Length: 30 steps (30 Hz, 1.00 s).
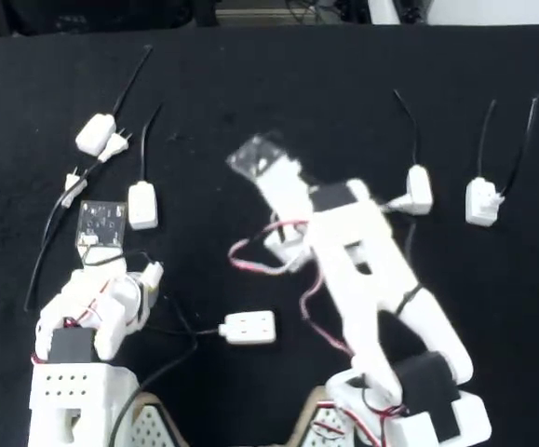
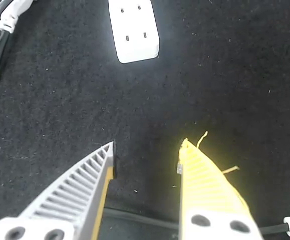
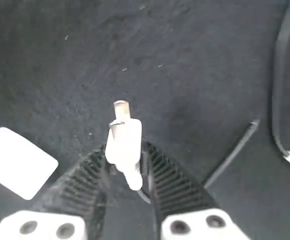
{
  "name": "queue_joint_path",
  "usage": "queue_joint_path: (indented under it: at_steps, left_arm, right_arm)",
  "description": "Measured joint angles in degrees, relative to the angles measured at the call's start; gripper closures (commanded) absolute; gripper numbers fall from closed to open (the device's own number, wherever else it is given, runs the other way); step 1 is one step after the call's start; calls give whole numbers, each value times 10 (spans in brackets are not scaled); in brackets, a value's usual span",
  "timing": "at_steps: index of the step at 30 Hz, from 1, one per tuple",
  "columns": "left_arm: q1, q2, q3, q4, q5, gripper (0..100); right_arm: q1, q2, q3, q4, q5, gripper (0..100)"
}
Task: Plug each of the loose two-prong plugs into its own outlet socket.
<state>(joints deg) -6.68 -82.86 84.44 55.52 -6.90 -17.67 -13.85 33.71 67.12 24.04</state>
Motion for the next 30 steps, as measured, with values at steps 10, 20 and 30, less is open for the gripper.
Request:
queue_joint_path:
  at_steps: [10, 20, 30]
  left_arm:
    - [0, 0, -2, 0, 0, 787]
    - [0, 0, -10, 0, 0, 787]
    - [0, 0, -10, 0, 0, 787]
  right_arm:
    - [8, 0, -123, 179, 37, 988]
    - [8, 213, -98, 74, 62, 988]
    - [10, 341, -172, -4, 68, 985]
